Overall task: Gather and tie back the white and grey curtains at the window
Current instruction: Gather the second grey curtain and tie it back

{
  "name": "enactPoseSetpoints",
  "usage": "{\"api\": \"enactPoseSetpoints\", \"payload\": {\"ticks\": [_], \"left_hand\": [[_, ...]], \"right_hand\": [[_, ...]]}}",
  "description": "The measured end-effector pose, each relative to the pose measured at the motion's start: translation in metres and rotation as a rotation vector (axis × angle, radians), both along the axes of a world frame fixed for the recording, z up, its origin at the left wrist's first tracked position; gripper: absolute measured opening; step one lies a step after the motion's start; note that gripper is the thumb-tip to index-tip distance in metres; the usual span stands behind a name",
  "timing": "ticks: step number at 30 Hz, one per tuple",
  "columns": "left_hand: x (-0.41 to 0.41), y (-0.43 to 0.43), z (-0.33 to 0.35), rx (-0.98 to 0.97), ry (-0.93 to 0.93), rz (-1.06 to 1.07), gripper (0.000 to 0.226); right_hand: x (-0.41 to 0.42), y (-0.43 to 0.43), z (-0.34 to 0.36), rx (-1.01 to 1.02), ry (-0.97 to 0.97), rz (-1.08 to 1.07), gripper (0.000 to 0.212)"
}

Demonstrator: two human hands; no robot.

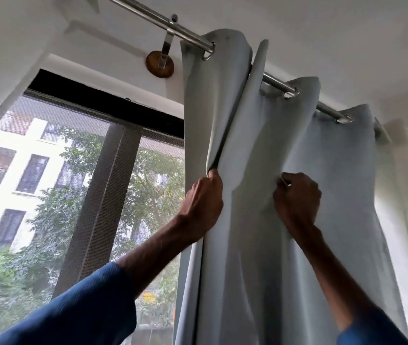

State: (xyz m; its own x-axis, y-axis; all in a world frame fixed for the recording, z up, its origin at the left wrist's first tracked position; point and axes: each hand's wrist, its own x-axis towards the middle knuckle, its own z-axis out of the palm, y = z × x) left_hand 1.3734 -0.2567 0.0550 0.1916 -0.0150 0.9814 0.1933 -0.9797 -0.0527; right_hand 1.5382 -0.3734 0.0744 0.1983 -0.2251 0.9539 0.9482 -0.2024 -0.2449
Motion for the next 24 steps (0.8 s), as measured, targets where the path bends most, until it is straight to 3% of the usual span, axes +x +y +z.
{"api": "enactPoseSetpoints", "payload": {"ticks": [5,9,13,19,24], "left_hand": [[-0.001,0.003,0.004,-0.033,-0.007,-0.069,0.009],[-0.007,-0.007,-0.001,-0.172,-0.003,-0.195,0.068],[-0.007,-0.003,-0.001,-0.013,-0.04,-0.03,0.004],[0.001,-0.002,-0.011,0.037,-0.077,-0.041,0.018],[0.005,-0.008,-0.027,0.03,-0.136,-0.08,0.009]], "right_hand": [[-0.061,0.037,-0.003,0.061,-0.244,0.053,0.013],[-0.091,0.048,-0.002,0.026,-0.301,0.158,0.023],[-0.077,0.049,-0.015,-0.007,-0.246,0.224,0.013],[-0.07,0.044,-0.043,0.022,-0.177,0.4,0.016],[-0.071,0.033,-0.061,0.026,-0.175,0.425,0.015]]}}
